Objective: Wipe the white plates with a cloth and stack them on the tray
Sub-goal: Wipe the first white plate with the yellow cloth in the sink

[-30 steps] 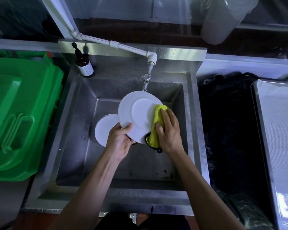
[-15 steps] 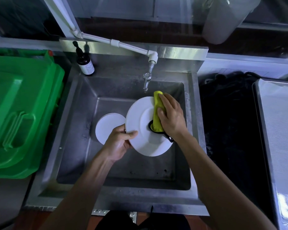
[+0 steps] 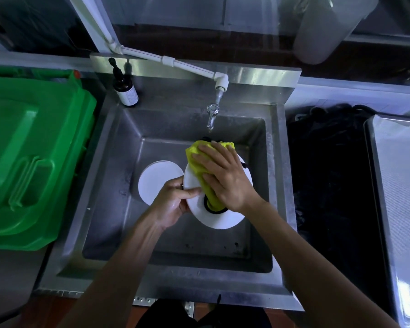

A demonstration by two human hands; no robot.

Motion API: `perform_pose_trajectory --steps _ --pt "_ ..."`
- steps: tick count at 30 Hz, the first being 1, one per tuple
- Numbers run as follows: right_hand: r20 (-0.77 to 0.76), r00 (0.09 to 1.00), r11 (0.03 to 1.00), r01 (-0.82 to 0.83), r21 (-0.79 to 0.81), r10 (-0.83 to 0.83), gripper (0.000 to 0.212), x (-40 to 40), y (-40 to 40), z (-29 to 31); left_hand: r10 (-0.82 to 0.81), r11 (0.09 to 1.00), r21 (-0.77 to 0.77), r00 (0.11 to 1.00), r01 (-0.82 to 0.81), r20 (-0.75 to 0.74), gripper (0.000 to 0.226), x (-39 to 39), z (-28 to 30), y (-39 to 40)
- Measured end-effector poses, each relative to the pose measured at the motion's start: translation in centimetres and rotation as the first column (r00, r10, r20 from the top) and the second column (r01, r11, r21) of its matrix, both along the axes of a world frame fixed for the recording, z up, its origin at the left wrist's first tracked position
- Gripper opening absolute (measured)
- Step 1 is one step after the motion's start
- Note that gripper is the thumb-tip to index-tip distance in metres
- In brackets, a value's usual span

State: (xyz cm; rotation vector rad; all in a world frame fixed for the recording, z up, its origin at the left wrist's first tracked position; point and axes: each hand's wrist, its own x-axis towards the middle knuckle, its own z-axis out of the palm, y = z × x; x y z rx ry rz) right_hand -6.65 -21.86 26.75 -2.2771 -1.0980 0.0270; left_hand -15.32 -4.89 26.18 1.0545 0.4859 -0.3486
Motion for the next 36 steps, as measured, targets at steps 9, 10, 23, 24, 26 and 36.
perform_pose_trajectory --steps 9,10,23,24,26,36 --pt "0.008 0.994 0.993 -0.111 -0.026 0.111 0.044 -0.7 -1.0 -0.1 -0.075 0.997 -0.010 0.997 0.075 -0.013 0.035 -0.3 0.1 -0.1" --pt "0.017 0.993 0.993 -0.114 -0.039 0.115 0.044 -0.4 -0.9 0.2 -0.097 0.995 0.000 0.995 0.097 -0.020 0.036 -0.3 0.1 -0.1" --pt "-0.053 0.983 0.984 0.176 0.018 -0.175 0.042 2.3 -1.4 0.4 -0.112 0.989 0.094 0.994 0.113 -0.014 0.038 0.0 0.5 0.0" --pt "-0.087 0.974 0.977 0.212 0.027 -0.209 0.043 2.5 -1.5 0.2 -0.099 0.990 0.096 0.995 0.100 -0.008 0.036 0.0 0.4 0.1" --pt "-0.144 0.957 0.964 0.262 0.054 -0.252 0.042 2.8 -1.7 -0.3 -0.072 0.993 0.097 0.997 0.073 -0.006 0.034 0.0 0.4 0.2" --pt "-0.344 0.847 0.872 0.471 0.134 -0.405 0.044 3.1 -2.5 -1.7 0.121 0.993 -0.019 0.992 -0.121 0.023 0.049 0.5 1.2 0.1"
